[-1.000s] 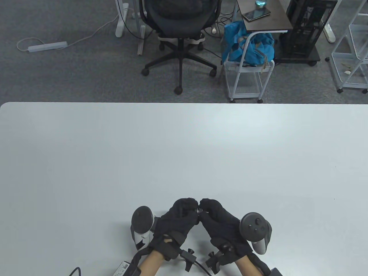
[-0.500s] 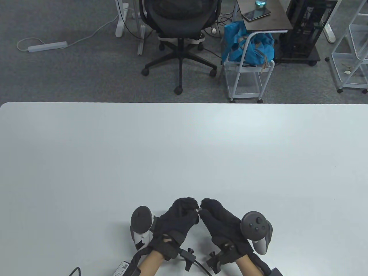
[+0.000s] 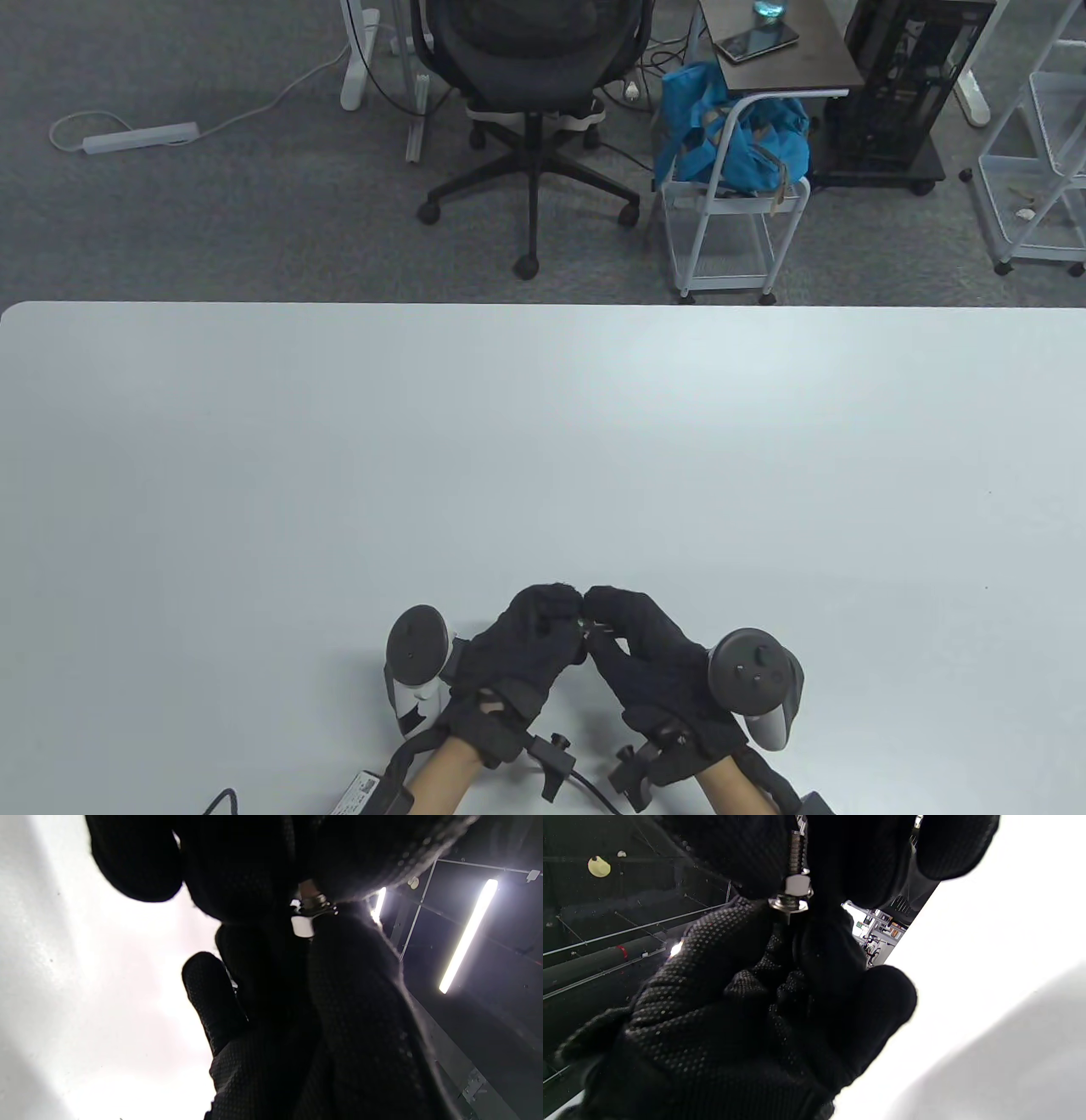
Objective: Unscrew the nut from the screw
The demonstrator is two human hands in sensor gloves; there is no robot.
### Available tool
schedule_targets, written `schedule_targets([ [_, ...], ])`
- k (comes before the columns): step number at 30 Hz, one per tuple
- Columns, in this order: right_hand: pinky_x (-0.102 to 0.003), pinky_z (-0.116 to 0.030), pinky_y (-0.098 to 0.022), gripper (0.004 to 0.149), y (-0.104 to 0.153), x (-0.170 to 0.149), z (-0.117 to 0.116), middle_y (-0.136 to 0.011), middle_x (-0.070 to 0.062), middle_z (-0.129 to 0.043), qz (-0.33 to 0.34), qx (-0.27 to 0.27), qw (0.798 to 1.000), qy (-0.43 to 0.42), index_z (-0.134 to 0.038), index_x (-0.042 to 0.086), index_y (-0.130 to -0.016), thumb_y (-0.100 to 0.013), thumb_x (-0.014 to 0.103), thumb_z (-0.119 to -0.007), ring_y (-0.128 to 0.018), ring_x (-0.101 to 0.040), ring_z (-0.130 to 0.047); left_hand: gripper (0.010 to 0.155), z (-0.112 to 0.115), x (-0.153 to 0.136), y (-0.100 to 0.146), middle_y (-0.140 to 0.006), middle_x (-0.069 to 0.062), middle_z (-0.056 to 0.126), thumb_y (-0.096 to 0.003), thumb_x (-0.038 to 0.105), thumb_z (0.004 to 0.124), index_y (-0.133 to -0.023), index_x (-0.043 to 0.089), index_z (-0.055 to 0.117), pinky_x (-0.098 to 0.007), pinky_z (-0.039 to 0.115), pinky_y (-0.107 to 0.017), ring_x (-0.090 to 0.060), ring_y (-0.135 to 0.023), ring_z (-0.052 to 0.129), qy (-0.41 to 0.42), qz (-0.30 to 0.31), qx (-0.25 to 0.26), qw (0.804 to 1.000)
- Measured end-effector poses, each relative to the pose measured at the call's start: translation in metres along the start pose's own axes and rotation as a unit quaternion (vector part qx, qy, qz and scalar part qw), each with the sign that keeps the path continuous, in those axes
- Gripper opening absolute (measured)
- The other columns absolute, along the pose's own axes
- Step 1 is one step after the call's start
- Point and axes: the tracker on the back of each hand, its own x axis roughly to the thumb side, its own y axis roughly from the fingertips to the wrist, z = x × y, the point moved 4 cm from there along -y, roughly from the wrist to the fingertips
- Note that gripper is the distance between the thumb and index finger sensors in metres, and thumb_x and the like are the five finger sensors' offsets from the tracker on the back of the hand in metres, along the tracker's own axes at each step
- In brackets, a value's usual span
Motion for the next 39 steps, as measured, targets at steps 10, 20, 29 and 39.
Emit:
schedule_targets([
  [10,-0.066,-0.071,-0.054,0.062,0.001,-0.016,0.003,-0.080,-0.018,-0.089,-0.046,-0.022,0.999,0.002,-0.070,0.005,-0.098,-0.055,0.049,-0.070,-0.064,-0.043,-0.090,0.048,0.001,0.002,0.000,-0.085,-0.014,0.088,-0.0474,0.038,0.086,-0.092,0.025,0.076,-0.057,0.081,-0.055,-0.024,-0.056,0.098,-0.012,0.007,-0.003,1.000],
  [20,-0.058,-0.079,-0.053,0.053,0.000,-0.006,0.003,-0.070,-0.008,-0.092,-0.008,-0.024,1.000,-0.001,-0.071,0.007,-0.095,-0.053,0.038,-0.078,-0.055,-0.031,-0.095,0.048,0.002,-0.001,-0.001,-0.083,-0.013,0.090,-0.0482,0.039,0.086,-0.093,0.024,0.077,-0.057,0.082,-0.054,-0.024,-0.054,0.099,-0.005,0.003,-0.022,1.000],
  [29,-0.065,-0.064,-0.063,0.055,0.000,-0.003,0.001,-0.100,-0.018,-0.068,0.002,-0.005,1.000,-0.006,-0.065,0.021,-0.104,-0.053,0.035,-0.081,-0.085,-0.042,-0.075,0.048,0.000,0.000,-0.001,-0.084,-0.014,0.089,-0.0476,0.038,0.086,-0.093,0.025,0.077,-0.056,0.082,-0.054,-0.023,-0.054,0.098,0.001,0.003,-0.003,1.000],
  [39,-0.061,-0.077,-0.051,0.054,0.002,-0.009,0.003,-0.070,-0.012,-0.093,-0.026,-0.032,0.999,0.003,-0.076,0.005,-0.092,-0.054,0.043,-0.074,-0.054,-0.035,-0.095,0.048,0.000,0.002,0.000,-0.084,-0.013,0.088,-0.0476,0.038,0.086,-0.093,0.025,0.077,-0.056,0.082,-0.054,-0.023,-0.055,0.098,-0.004,0.009,-0.005,1.000],
])
